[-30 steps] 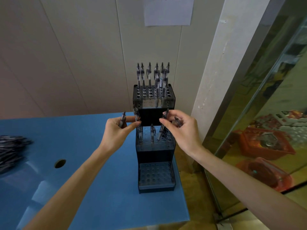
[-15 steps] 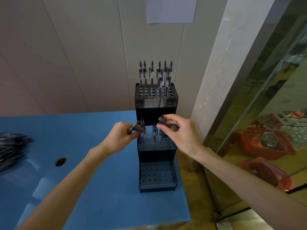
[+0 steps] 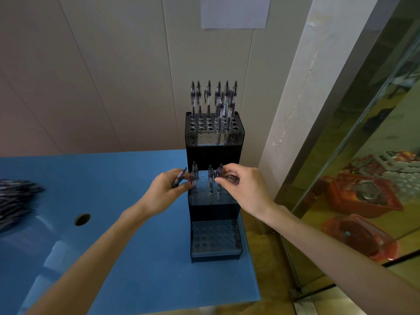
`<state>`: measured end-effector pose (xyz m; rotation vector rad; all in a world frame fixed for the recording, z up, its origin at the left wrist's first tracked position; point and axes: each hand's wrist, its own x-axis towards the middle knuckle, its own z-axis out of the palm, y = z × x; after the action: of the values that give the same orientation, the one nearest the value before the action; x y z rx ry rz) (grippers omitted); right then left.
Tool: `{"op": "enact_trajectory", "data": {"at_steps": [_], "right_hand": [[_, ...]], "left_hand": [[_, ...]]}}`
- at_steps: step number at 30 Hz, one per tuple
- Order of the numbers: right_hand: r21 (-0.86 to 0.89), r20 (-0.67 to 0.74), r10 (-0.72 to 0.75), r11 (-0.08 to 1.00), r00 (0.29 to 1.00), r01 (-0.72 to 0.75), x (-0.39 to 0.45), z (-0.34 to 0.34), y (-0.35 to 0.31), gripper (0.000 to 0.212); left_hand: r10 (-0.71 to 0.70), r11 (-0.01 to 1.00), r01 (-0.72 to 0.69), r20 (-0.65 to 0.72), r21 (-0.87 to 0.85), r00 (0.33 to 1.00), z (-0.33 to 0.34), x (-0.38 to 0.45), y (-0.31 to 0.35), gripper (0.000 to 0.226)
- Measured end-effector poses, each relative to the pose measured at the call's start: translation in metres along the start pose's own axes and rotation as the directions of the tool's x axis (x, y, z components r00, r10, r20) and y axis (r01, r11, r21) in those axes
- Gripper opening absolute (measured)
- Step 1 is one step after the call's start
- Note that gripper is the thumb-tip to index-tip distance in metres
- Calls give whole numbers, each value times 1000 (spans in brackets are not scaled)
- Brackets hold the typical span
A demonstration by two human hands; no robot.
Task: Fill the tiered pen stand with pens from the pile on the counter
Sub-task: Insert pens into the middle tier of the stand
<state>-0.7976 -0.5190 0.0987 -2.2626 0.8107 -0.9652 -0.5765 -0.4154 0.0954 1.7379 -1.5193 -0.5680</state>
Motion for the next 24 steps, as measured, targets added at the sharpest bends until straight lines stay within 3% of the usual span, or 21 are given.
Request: {"op": "enact_trajectory", "data": {"at_steps": [3, 6, 8, 10, 13, 16, 19, 24], "right_hand": [[9, 23, 45, 999, 999, -45, -3, 1, 4, 26], [-74, 32, -17, 997, 999, 19, -2, 2, 3, 28], [-50, 33, 16, 999, 999, -14, -7, 3, 4, 48], [88, -14, 85, 993, 996, -83, -17, 2, 5, 60], [338, -65, 224, 922, 972, -190, -26, -7, 7, 43], [556, -15, 367, 776, 930, -297, -21, -18, 7, 22], [591, -25, 378, 752, 925, -292, -16, -23, 6, 8], [553, -94, 287, 812, 953, -190, -9, -33, -4, 14]], "left_hand": [[-19, 1000, 19, -24, -13, 1000, 5, -1, 0, 8], [-29, 999, 26, -83, -35, 996, 8, -4, 1, 11], [-60, 993, 41, -173, -111, 983, 7, -6, 2, 14], [-102, 975, 38, -291, -218, 951, 2, -8, 4, 16], [-167, 933, 16, -396, -359, 903, -9, -8, 17, 21], [-226, 862, 14, -361, -506, 905, -12, -5, 37, 18], [-157, 857, -57, -364, -512, 918, -10, -4, 55, 15], [35, 887, -212, -399, -410, 916, -7, -1, 70, 12]]}}
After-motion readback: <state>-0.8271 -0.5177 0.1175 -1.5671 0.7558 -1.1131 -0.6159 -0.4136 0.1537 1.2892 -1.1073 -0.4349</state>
